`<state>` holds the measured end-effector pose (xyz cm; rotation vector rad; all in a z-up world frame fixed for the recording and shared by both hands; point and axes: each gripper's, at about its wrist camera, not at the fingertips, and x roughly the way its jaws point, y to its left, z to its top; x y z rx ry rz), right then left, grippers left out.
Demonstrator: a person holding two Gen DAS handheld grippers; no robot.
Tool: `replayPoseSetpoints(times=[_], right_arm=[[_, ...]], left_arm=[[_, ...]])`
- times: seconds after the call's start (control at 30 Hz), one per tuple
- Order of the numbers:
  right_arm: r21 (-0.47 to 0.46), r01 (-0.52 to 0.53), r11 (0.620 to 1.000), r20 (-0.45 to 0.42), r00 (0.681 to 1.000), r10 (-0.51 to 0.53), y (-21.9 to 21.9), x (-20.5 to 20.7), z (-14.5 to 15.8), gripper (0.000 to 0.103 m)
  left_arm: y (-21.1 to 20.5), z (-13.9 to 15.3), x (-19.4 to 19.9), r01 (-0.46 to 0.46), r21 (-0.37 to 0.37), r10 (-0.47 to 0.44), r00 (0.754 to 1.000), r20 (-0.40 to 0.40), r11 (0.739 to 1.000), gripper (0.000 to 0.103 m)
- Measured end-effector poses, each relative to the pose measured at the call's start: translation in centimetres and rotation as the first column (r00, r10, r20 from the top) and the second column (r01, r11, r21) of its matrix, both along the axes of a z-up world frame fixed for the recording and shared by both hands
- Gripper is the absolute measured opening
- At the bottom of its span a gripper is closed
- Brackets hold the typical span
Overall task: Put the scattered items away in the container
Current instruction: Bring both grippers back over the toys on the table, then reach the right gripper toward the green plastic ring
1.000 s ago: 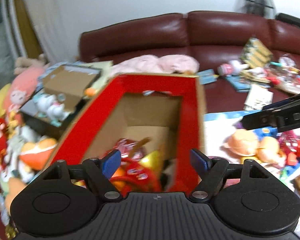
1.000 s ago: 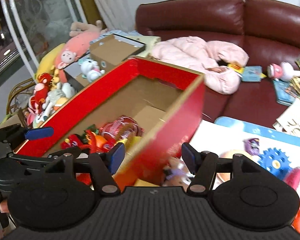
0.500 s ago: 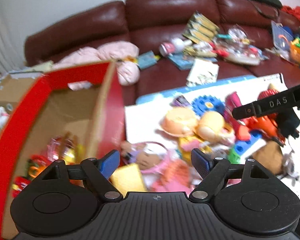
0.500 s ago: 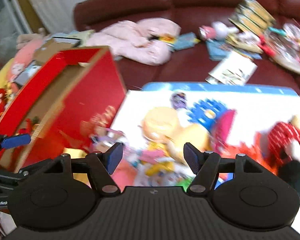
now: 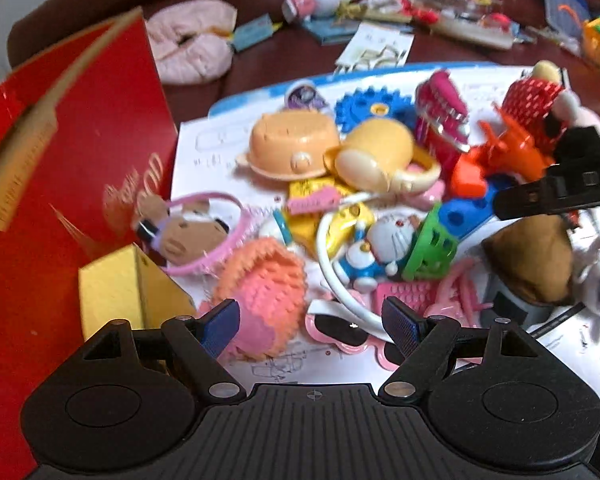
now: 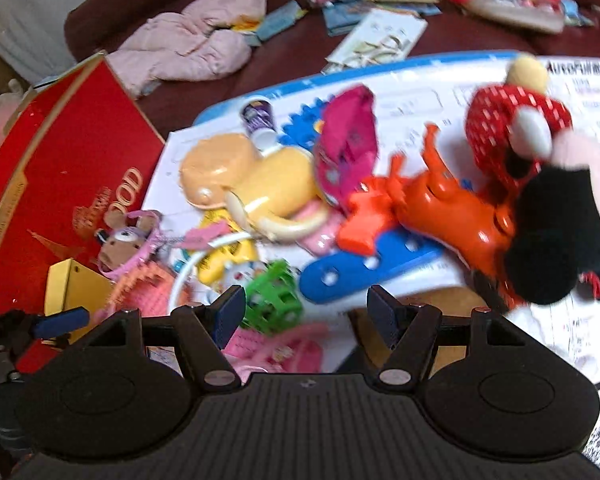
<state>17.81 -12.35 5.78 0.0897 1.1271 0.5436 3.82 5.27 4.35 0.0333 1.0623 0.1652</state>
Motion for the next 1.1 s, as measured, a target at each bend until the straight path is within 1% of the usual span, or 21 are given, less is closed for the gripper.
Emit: replayPoseSetpoints(times=[0.13,0.23,0.37,0.43,0.47,0.5,0.53,0.57,0.6,0.77,0.9,1.03,1.1], right_arm=[[0.007,0.01,1.0,-0.024,1.0,-0.01,-0.5,0.1,-0.9,0.072],[0.011,0.008,1.0,-0.03,1.0,-0.007,0.0,0.3,-1.5,0.072],[0.019,0.001,1.0,-0.043,0.999,-0.001,0.9,0.8,-2.2,0.072],[0.02,-0.002,1.0,-0.04,0.999,0.003,1.3,1.1,-2.5,0.071],[0.019,-0.007,1.0,-0.038,0.999,0.008,1.5,1.1,-2.6,0.071],[0.016,-0.015,1.0,-0.035,0.999,0.016,1.8,1.2,-2.7,0.068],[0.012,-0.023,1.0,-0.031,0.999,0.023,2.1,1.3,-2.8,0.066],[0.009,-0.026,1.0,-0.029,0.999,0.027,2.4,1.4,-2.9,0.066],[0.009,-0.032,0.999,-0.027,0.999,0.032,2.6,1.5,-2.9,0.065],[0.015,-0.047,0.999,-0.029,0.998,0.048,3.7,2.3,-3.3,0.065],[0.002,-0.063,0.998,-0.044,0.997,0.063,4.5,2.4,-4.3,0.065],[-0.003,-0.1,0.995,-0.08,0.992,0.099,4.8,1.5,-5.3,0.059],[-0.003,-0.118,0.993,-0.098,0.988,0.117,4.7,0.9,-5.7,0.057]], left_arm=[[0.0,-1.3,0.8,-0.016,-0.024,0.016,1.0,-0.024,1.0,0.087],[-0.3,-2.2,1.5,-0.014,-0.017,0.014,1.0,-0.026,1.0,0.085],[-0.6,-3.3,2.4,-0.008,-0.017,0.008,0.999,-0.036,1.0,0.077],[-0.6,-3.9,2.6,0.0,-0.016,-0.001,0.999,-0.045,1.0,0.065],[-0.5,-4.2,2.6,0.003,-0.015,-0.004,0.999,-0.05,1.0,0.048],[-0.3,-4.5,2.6,0.005,-0.018,-0.006,0.998,-0.056,1.0,0.037],[-0.1,-4.6,2.5,0.009,-0.026,-0.01,0.998,-0.058,1.0,0.036],[0.1,-4.7,2.4,0.019,-0.027,-0.021,0.998,-0.058,0.999,0.022],[0.1,-4.8,2.2,0.037,-0.026,-0.038,0.997,-0.063,0.999,0.015],[0.1,-4.9,1.0,0.118,-0.02,-0.12,0.988,-0.094,0.993,0.014],[0.1,-5.1,0.0,0.171,-0.023,-0.172,0.979,-0.106,0.985,0.014],[0.3,-5.5,-0.9,0.2,-0.035,-0.203,0.972,-0.118,0.979,0.014],[0.6,-5.5,-1.3,0.207,-0.046,-0.211,0.97,-0.122,0.977,0.014]])
